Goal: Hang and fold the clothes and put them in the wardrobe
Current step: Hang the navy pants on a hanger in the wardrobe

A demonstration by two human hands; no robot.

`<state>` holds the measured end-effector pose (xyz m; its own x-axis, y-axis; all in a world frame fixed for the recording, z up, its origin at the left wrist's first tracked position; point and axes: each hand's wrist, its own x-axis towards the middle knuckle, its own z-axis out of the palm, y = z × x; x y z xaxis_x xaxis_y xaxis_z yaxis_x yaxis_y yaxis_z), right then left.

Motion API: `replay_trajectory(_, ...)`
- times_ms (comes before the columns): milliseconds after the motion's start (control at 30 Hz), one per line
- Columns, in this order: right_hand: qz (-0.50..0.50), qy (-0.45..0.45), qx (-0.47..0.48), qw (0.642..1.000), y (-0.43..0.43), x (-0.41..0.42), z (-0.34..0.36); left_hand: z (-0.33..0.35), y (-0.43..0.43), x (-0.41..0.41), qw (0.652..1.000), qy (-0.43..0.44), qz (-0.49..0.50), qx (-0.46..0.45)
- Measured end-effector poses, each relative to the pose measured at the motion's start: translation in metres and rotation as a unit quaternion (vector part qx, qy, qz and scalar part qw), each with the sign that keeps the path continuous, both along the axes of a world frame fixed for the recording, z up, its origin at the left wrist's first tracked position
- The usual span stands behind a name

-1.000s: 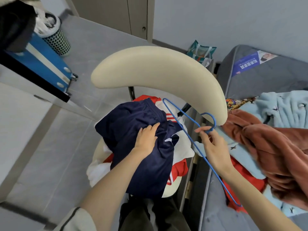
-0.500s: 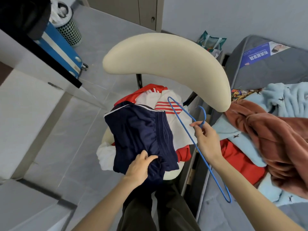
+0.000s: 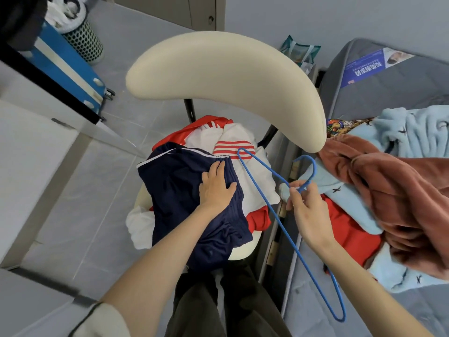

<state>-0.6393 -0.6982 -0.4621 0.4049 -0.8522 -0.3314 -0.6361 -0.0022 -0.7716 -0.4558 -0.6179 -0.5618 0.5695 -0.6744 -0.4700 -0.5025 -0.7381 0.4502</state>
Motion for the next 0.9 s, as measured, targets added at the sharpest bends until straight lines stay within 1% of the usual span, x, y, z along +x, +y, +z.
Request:
replay_trajectory(67,-0.008,0.005,-0.001,1.0,-0.002,-0.005,-0.003,-0.008,-0.013,-0.001,0.999,-0.033,-0.004,0.015)
replay_trajectory(200,0.015,0.032,0.008,0.999,-0.006,-0.012,-0.007,-0.017,-0.024,0.007,0.993,-0.092,-0.03,0.066)
replay_trajectory(300,0.031,0.039,0.03,0.998,-0.012,-0.016,-0.005,-0.014,-0.028,0.016,0.992,-0.112,-0.033,0.048)
replay_trajectory(367,0.051,0.051,0.032,0.997,-0.016,-0.018,-0.001,-0.007,-0.026,0.023,0.993,-0.111,-0.027,0.035)
replay_trajectory(433,0.086,0.081,0.016,0.993,-0.019,-0.018,0.005,0.0,-0.021,0.031,0.994,-0.1,-0.019,0.029)
replay_trajectory(533,0.136,0.145,-0.031,0.98,-0.021,-0.015,0.022,0.012,-0.008,0.041,0.996,-0.081,0.038,0.02)
replay_trajectory(600,0.157,0.163,-0.072,0.971,-0.02,-0.013,0.038,0.019,0.003,0.048,0.993,-0.074,0.087,0.018)
replay_trajectory(667,0.185,0.168,-0.113,0.962,-0.019,-0.011,0.054,0.024,0.014,0.056,0.991,-0.073,0.108,0.026)
replay_trajectory(767,0.167,0.172,-0.119,0.963,-0.022,-0.009,0.07,0.03,0.022,0.062,0.989,-0.066,0.124,0.039)
replay_trajectory(833,0.158,0.18,-0.137,0.961,-0.023,-0.008,0.077,0.034,0.022,0.062,0.988,-0.059,0.14,0.029)
replay_trajectory(900,0.144,0.149,-0.149,0.967,-0.022,-0.008,0.084,0.036,0.02,0.061,0.986,-0.054,0.156,0.014)
